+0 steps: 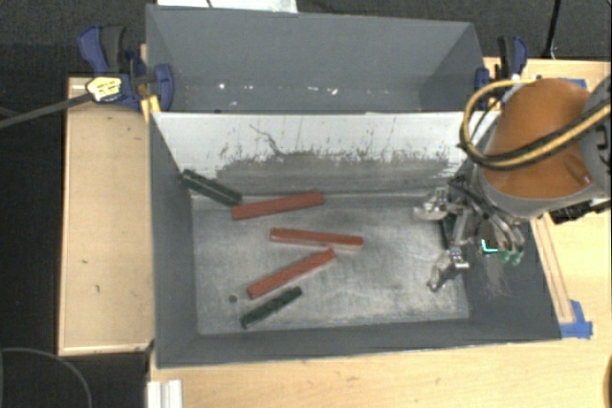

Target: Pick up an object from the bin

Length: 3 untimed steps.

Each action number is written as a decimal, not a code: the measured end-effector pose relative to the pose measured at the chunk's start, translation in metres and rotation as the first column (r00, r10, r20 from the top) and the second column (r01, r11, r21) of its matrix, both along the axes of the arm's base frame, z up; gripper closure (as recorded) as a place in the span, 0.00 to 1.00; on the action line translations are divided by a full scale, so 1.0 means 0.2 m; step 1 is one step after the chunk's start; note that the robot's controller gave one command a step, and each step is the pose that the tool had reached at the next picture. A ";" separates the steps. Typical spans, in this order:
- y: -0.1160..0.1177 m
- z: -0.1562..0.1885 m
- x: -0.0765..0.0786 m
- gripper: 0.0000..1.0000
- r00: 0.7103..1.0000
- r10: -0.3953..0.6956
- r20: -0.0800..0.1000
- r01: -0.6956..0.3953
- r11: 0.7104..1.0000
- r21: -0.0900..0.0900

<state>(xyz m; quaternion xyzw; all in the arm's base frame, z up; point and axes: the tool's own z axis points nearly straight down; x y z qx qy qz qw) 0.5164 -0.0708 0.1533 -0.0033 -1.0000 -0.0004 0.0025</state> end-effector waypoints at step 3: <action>0.33 -0.23 0.19 0.00 0.974 0.226 0.002 -0.226 0.974 0.000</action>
Offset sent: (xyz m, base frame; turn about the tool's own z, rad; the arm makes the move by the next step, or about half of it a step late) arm 0.0000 0.0686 -0.0790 -0.1638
